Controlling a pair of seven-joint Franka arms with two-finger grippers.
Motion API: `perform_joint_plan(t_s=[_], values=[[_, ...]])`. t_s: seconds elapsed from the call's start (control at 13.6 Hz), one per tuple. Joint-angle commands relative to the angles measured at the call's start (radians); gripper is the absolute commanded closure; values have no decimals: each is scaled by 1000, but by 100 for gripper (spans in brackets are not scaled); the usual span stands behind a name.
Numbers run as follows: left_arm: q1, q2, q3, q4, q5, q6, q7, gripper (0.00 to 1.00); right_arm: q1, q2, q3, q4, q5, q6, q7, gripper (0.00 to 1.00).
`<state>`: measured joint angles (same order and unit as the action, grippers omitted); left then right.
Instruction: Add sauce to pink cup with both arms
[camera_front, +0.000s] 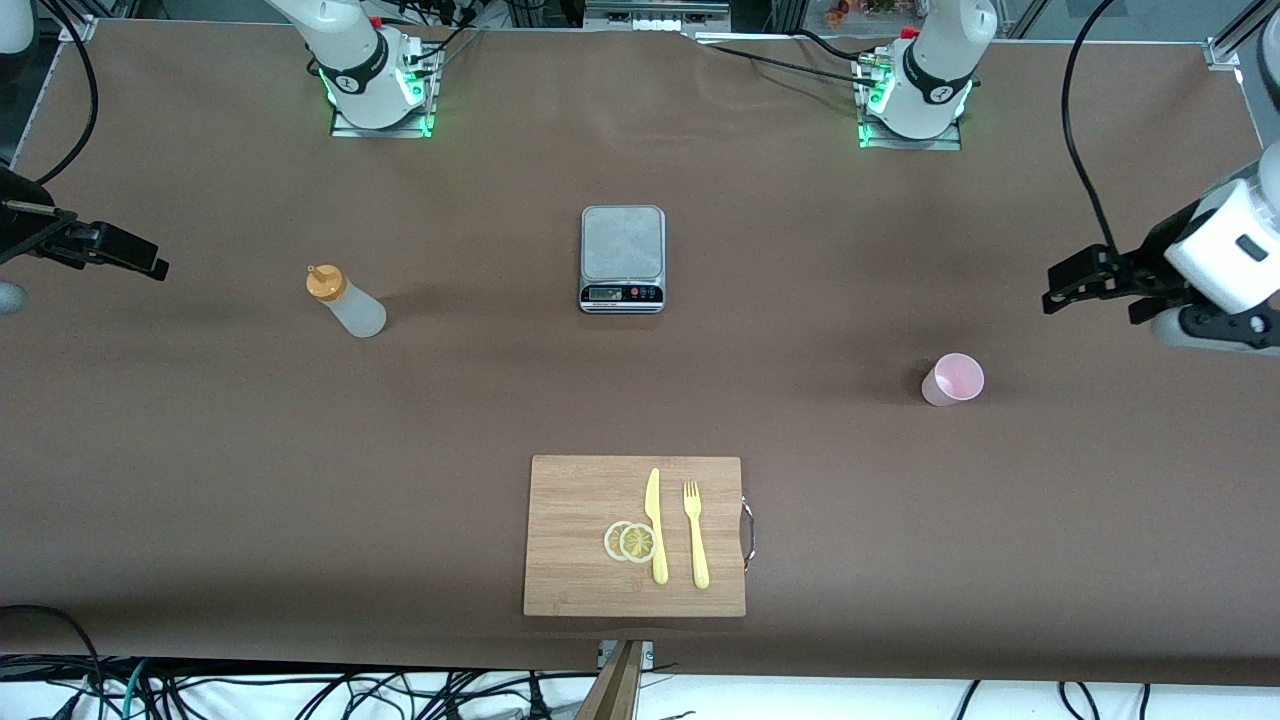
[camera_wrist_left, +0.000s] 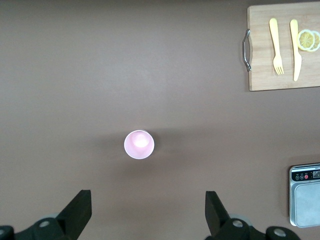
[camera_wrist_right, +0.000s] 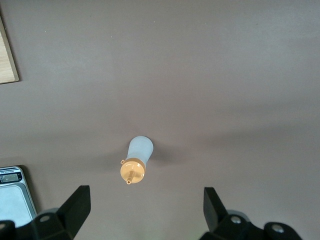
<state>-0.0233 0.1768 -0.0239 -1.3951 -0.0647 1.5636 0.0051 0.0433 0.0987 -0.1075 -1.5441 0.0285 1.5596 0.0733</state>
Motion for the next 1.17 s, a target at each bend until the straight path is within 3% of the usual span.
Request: perform_joint_plan(t_s=[0.0,1.1], values=[[19,-20,1,4,-18,-55,-14,0,-2,-10,-3,-8,13,2,-14,0],[31,9,-2,7,-4,-80,-8,0,-2,-10,-3,-8,14,0,-27,0]])
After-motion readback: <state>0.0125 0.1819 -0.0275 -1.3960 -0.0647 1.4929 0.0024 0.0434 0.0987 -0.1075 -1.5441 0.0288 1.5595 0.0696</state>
